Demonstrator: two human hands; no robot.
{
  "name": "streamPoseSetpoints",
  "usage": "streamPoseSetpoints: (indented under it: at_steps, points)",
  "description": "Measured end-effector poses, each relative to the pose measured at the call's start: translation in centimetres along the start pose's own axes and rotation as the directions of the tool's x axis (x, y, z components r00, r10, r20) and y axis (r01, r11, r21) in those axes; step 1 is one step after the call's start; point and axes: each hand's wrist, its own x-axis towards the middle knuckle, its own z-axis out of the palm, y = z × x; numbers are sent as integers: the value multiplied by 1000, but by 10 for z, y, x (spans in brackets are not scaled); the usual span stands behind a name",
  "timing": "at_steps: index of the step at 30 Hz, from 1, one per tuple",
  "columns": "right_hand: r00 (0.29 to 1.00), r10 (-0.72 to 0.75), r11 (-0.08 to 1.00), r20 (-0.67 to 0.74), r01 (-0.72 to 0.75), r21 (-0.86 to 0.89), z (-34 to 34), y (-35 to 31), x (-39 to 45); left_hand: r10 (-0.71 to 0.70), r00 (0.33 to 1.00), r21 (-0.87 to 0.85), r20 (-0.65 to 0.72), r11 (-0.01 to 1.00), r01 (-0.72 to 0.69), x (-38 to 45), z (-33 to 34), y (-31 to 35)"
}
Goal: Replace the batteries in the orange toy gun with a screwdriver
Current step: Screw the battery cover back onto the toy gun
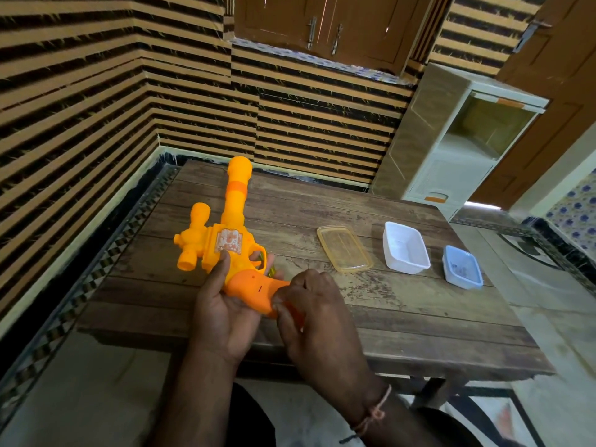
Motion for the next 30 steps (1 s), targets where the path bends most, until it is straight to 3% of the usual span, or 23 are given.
streamPoseSetpoints:
  at_steps: [9,17,21,24,26,30]
  points:
    - [999,-22,988,-34,17,-156,8,-7,-7,-12,1000,38,-26,999,13,-1,-1,1]
    - [972,-218,918,-84,176,-355,19,-3,-25,-24,996,30,-85,999,26,1,-1,1]
    - [967,-244,893,-72,195,-404,30,3,-33,2,996,-6,-87,1000,-3,2,-3,1]
    - [975,-217,933,-36,196,-303,23,-2,-30,22,996,-33,-91,999,-25,3,-4,5]
    - [984,-160,982,-74,151,-111,16,-2,-23,44,996,-31,-83,998,-46,3,-5,8]
    - [940,227,960,-254,-173,220,11,22,5,90,991,-40,-100,995,-95,1,-4,13]
